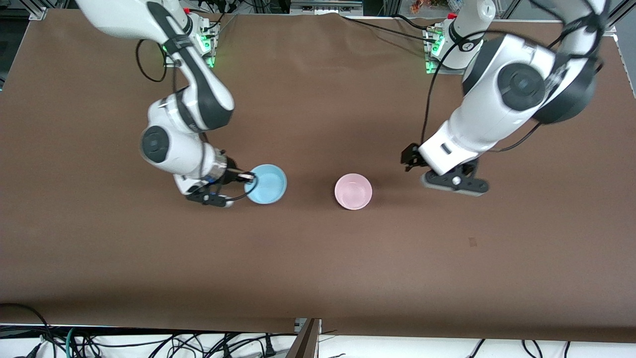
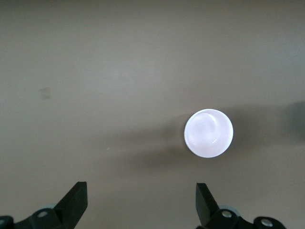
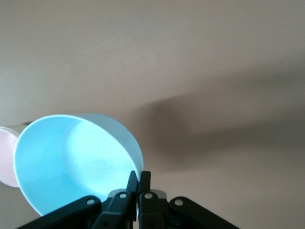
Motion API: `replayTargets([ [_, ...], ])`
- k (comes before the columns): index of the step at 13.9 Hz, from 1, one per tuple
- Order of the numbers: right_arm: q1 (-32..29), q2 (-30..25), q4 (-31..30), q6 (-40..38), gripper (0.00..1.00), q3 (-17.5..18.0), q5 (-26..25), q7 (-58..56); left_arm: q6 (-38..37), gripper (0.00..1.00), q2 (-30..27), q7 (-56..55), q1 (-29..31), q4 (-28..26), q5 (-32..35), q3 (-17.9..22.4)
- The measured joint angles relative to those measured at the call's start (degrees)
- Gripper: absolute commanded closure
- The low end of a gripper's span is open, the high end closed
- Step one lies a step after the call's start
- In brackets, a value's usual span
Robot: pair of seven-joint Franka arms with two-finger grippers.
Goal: Stack pink and blue bowls on white bowl
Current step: 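Carry the blue bowl toward the stack while the left gripper withdraws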
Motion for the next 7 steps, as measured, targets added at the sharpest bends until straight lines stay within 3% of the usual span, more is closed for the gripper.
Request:
replayTargets([
  [7,10.8,7.89,9.81,4.28,1.0,0.03,-0.02,20.94,-15.26,0.0,-2.79,3.14,4.33,8.84,0.02,0.43],
])
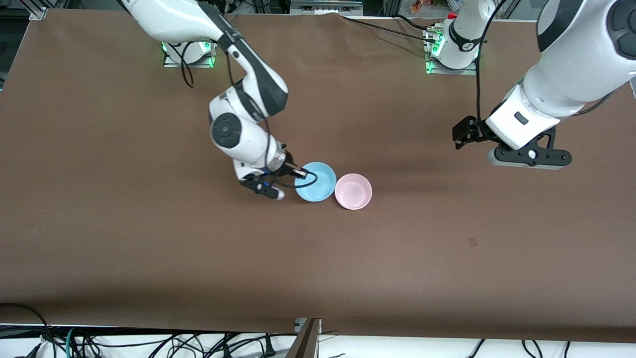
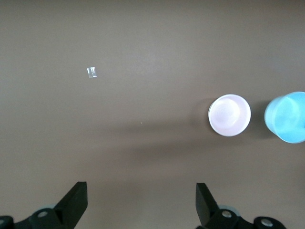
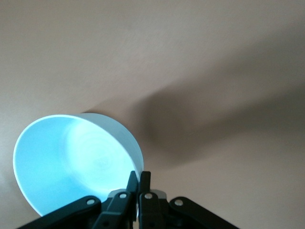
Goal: Stack pink and blue bowls on white bowl
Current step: 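Carry the blue bowl toward the stack while the left gripper withdraws, then lower the blue bowl into the pink bowl and open the right gripper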
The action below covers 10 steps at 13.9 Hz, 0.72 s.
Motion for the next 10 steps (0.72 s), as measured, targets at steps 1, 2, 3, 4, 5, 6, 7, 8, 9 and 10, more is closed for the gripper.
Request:
replayTargets([
  [1,1.18,1.06,0.78,1.94,1.0,-0.01,0.0,2.39,-0.37,0.0,-0.63,1.19,0.01,0.27,0.0,0.76],
  [2,2.25,2.08,1.34,3.98,1.0,-0.03,-0.01,4.61,-0.63,0.0,-1.46,1.96,0.01,0.22,0.0,2.09],
  [3,3.02,2.97,1.65,5.81,1.0,-0.03,-0.01,5.95,-0.78,0.0,-2.5,2.79,-0.03,-0.14,0.0,3.72],
  [4,3.5,3.65,1.88,7.31,1.0,-0.03,-0.01,6.72,-0.51,0.0,-3.86,3.56,-0.09,-1.14,0.0,5.54],
  [5,3.67,4.08,2.02,8.18,1.0,-0.05,-0.01,7.02,0.63,0.0,-5.56,4.42,-0.24,-3.06,0.0,7.7],
  [6,3.7,4.28,2.14,8.87,1.0,-0.07,-0.01,7.11,2.66,0.0,-7.7,5.88,-0.49,-6.03,0.0,10.28],
  [7,3.74,4.45,2.36,9.47,1.0,-0.09,-0.01,7.3,4.25,0.0,-9.72,7.3,-0.91,-9.11,-0.01,12.93],
  [8,4.03,4.83,2.99,9.83,1.0,-0.08,-0.01,8.07,5.03,0.0,-11.31,8.51,-2.08,-11.73,-0.12,16.2],
  [9,4.62,5.49,4.11,9.99,1.0,-0.08,-0.01,9.44,5.52,0.0,-12.32,9.36,-3.6,-13.58,-0.42,19.37],
  [10,5.36,6.32,5.48,10.04,1.0,-0.08,-0.03,10.56,5.88,0.0,-12.82,9.81,-4.51,-14.66,-0.73,21.12],
])
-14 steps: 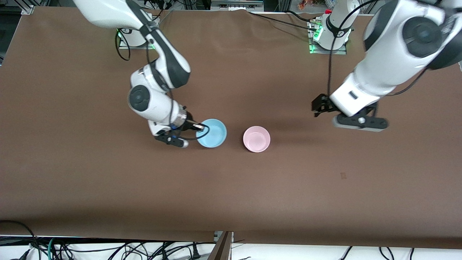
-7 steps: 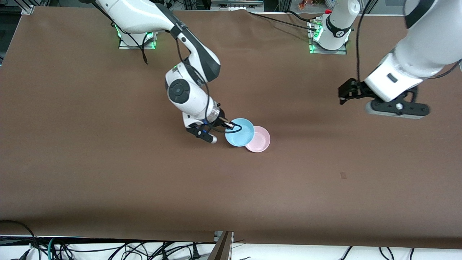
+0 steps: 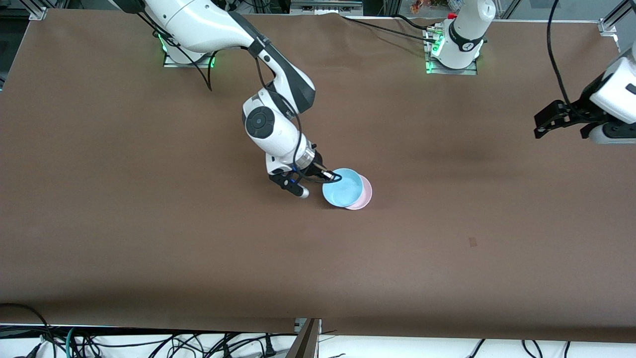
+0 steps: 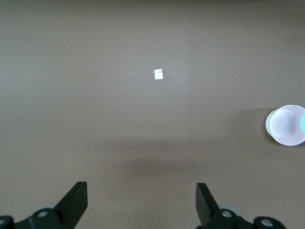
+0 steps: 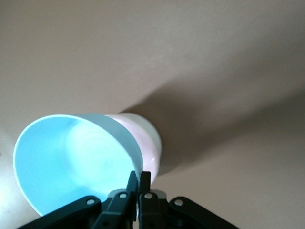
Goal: Stack pink and blue bowls on white bowl
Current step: 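Lower the blue bowl into the pink bowl and open the right gripper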
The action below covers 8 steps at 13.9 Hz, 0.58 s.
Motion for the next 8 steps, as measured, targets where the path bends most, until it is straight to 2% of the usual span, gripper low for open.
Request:
replayTargets([
  [3,2.03,2.46,2.56,0.06,1.0,-0.04,-0.76,1.36,0.59,0.0,-0.18,0.22,-0.62,-0.95,-0.1,0.55],
  [8,2.99,4.84,3.05,2.24,1.0,-0.13,-2.99,1.83,1.02,0.0,-0.52,0.27,0.9,-0.95,-0.1,0.68],
])
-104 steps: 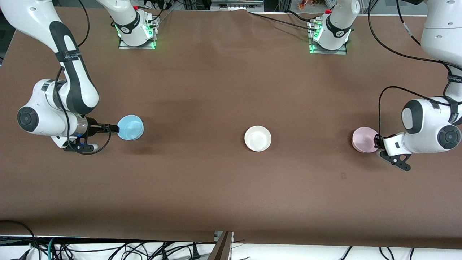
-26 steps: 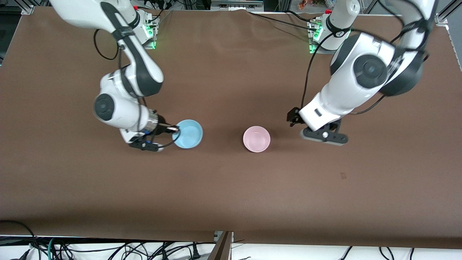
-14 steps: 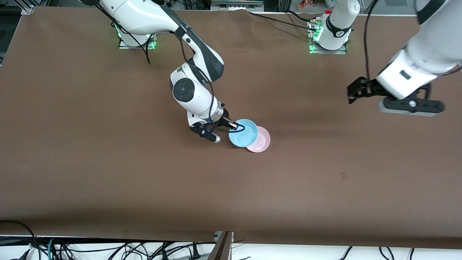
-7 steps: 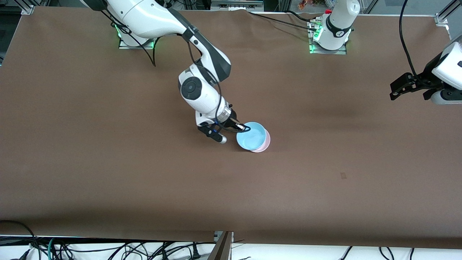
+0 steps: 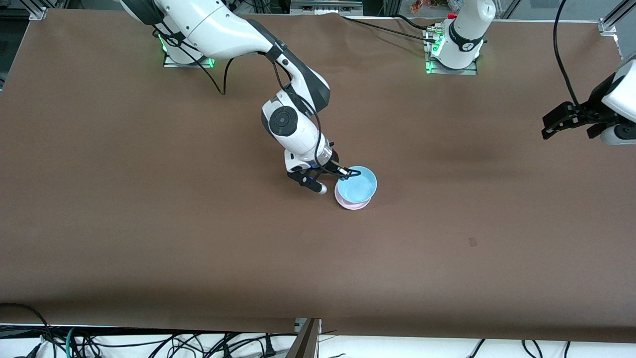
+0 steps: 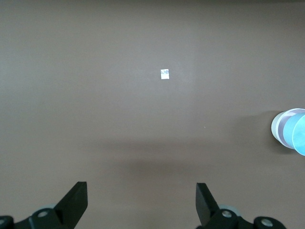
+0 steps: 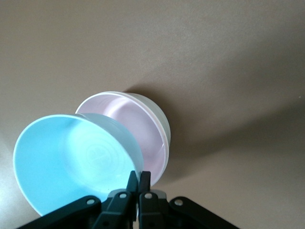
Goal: Stack pink and blue bowls on white bowl
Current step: 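Lower the blue bowl into the pink bowl and open the right gripper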
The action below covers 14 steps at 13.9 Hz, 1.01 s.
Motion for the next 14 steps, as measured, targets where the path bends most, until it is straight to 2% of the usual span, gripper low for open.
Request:
replayTargets([
  [5,0.03,0.28,0.01,-0.01,1.0,-0.11,-2.01,0.05,0.19,0.0,-0.4,0.01,1.44,0.0,-0.01,-3.66],
  [13,0.46,1.35,0.08,0.04,1.0,-0.12,-3.28,0.06,0.23,0.0,-0.7,0.04,3.41,-0.03,-0.01,-4.07],
  [14,0.47,1.35,0.08,0.04,0.62,-0.12,-3.42,0.06,0.23,0.0,-0.7,0.04,3.45,-0.08,-0.01,-4.06],
])
